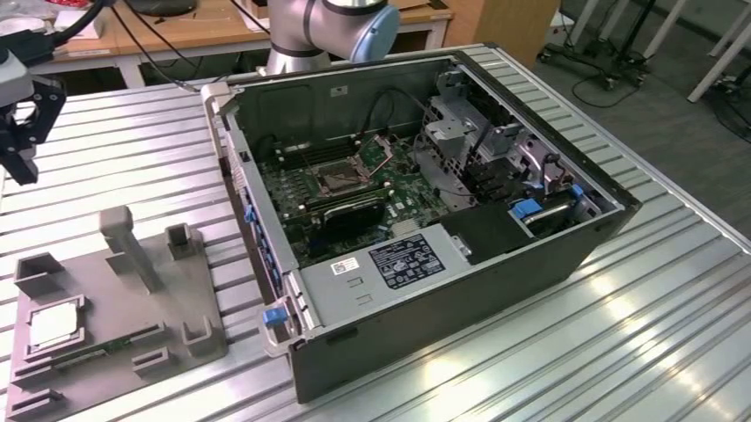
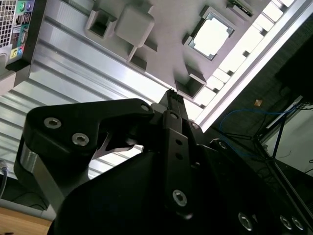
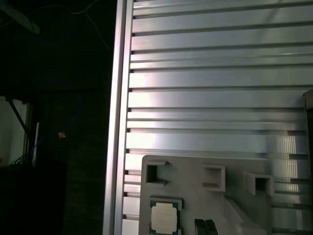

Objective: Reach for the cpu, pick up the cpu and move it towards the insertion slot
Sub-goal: 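Reach for the cpu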

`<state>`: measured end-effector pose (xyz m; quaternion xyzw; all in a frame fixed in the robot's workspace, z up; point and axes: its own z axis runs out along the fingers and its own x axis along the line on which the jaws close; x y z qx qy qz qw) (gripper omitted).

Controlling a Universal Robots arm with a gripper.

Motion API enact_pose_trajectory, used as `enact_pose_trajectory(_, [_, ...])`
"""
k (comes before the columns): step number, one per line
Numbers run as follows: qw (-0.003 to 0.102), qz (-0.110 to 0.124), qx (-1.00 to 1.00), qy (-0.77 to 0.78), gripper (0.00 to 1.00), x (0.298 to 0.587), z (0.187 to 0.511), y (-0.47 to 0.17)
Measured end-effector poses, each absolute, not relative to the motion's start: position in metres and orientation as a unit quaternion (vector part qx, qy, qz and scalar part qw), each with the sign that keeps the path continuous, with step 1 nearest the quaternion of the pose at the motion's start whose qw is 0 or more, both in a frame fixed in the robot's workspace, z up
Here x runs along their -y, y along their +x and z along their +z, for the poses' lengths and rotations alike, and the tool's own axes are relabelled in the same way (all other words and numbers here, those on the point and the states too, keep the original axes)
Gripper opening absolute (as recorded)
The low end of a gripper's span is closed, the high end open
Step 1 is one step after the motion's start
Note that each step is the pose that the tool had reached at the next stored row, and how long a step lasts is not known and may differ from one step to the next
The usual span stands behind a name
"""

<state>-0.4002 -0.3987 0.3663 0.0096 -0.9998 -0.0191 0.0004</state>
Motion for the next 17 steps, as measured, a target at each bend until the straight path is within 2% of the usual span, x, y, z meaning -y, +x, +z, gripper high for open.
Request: enact_pose_trajectory(17, [0.0,-0.019,1.0,0.01,0.11,0.399,0.364,-0.416])
